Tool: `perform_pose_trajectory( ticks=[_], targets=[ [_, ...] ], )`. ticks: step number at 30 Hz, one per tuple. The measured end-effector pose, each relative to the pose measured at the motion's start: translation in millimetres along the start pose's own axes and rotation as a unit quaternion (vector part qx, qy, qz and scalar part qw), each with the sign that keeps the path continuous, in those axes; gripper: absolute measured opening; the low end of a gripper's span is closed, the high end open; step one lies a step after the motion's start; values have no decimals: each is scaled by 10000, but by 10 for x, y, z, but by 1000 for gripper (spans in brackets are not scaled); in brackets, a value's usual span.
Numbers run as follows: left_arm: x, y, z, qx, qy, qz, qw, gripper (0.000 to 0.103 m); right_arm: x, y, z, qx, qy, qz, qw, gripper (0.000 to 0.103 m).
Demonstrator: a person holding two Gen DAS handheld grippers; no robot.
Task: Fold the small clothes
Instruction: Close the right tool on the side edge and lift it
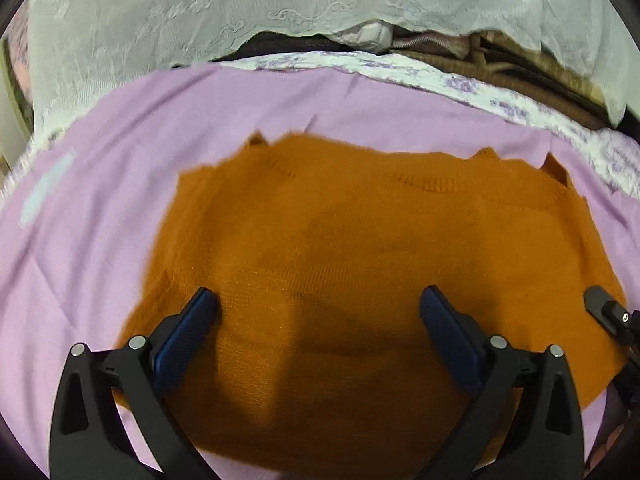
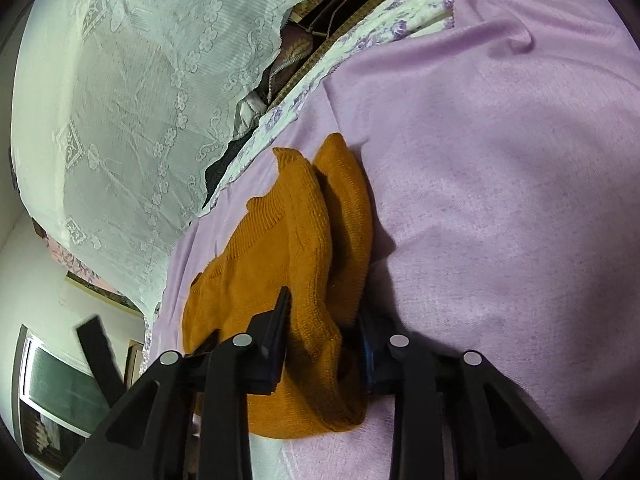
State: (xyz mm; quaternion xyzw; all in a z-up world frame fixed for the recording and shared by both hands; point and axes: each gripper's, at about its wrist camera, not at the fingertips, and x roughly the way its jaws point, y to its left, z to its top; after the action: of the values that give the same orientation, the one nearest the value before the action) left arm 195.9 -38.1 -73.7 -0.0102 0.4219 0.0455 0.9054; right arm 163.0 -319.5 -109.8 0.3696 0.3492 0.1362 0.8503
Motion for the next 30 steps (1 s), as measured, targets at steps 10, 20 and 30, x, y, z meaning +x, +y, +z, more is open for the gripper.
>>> perform_pose_trajectory(
  ticks=[10, 20, 30],
  targets=[
    [-463, 288, -154, -169, -561, -244, 9980, 99, 29, 95, -6, -232, -5, -85, 9997, 31],
    [-650, 1425, -213, -838, -703, 169, 9939, 99, -32, 70, -7, -128, -217, 35, 9997, 24],
    [-438, 1613, -318, -1375, -419, -113, 9896, 98, -151, 361, -74, -140, -659, -486, 9965, 23]
  ],
)
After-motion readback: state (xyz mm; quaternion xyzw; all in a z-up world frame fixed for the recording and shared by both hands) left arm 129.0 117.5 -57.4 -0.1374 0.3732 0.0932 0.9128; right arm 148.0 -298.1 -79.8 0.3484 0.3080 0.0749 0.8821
